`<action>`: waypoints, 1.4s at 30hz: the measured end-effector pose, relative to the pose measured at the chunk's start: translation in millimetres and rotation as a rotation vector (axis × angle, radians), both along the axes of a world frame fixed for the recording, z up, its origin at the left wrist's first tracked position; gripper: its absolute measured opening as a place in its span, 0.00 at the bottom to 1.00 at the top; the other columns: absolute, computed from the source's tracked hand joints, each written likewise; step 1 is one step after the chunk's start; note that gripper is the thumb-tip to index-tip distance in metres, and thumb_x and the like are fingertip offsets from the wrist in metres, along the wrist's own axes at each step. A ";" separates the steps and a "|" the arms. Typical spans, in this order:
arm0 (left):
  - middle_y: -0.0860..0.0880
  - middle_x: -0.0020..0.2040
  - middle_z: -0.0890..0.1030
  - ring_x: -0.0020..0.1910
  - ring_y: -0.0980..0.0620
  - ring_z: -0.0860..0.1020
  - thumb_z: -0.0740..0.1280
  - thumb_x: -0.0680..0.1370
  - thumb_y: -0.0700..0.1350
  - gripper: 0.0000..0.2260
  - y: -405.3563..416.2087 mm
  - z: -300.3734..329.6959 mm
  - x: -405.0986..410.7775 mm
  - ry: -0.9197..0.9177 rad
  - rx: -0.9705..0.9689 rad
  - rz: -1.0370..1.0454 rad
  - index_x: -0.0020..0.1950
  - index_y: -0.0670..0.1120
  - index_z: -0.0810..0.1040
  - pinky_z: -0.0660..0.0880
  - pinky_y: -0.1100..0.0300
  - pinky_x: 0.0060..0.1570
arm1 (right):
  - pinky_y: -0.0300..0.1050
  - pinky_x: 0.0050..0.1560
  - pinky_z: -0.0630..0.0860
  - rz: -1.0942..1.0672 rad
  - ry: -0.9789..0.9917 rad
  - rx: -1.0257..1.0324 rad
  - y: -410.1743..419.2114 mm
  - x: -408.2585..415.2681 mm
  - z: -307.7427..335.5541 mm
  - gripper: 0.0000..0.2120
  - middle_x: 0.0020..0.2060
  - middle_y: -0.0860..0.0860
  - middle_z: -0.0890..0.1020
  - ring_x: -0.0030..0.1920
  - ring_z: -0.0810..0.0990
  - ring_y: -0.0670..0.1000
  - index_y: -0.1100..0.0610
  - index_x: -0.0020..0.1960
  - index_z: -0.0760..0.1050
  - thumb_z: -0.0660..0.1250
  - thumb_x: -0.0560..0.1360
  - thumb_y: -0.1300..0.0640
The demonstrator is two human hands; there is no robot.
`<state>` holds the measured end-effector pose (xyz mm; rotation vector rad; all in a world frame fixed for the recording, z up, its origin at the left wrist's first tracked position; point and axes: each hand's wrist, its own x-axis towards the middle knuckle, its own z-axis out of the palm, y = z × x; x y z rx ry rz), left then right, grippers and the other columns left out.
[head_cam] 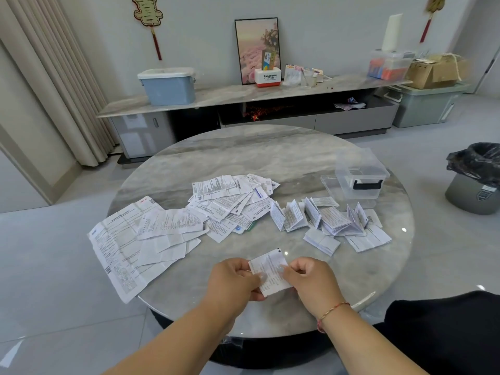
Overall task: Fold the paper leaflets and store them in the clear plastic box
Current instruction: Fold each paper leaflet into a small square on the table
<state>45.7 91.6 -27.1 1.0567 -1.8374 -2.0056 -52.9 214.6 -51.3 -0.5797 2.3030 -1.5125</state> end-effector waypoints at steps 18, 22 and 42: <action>0.49 0.36 0.81 0.34 0.58 0.77 0.73 0.73 0.42 0.02 0.2 7.7 -2.2 0.029 -0.474 -0.181 0.43 0.49 0.82 0.74 0.66 0.36 | 0.30 0.41 0.71 0.150 0.297 -0.031 4.1 -8.5 14.1 0.06 0.36 0.44 0.79 0.40 0.77 0.41 0.47 0.39 0.80 0.72 0.71 0.58; 0.57 0.40 0.76 0.42 0.62 0.73 0.71 0.74 0.46 0.06 0.7 7.0 0.3 -0.004 -0.778 -0.166 0.38 0.54 0.79 0.65 0.71 0.39 | 0.28 0.44 0.67 0.164 0.445 -0.016 -0.9 -5.9 10.6 0.04 0.39 0.43 0.71 0.43 0.73 0.42 0.49 0.38 0.81 0.73 0.70 0.56; 0.45 0.28 0.79 0.23 0.50 0.74 0.64 0.78 0.39 0.06 5.3 11.2 -13.1 -0.026 -0.239 -0.086 0.44 0.39 0.78 0.73 0.58 0.28 | 0.34 0.28 0.69 -0.034 0.053 0.105 11.9 -16.0 16.6 0.11 0.20 0.46 0.75 0.21 0.71 0.40 0.54 0.31 0.76 0.68 0.72 0.61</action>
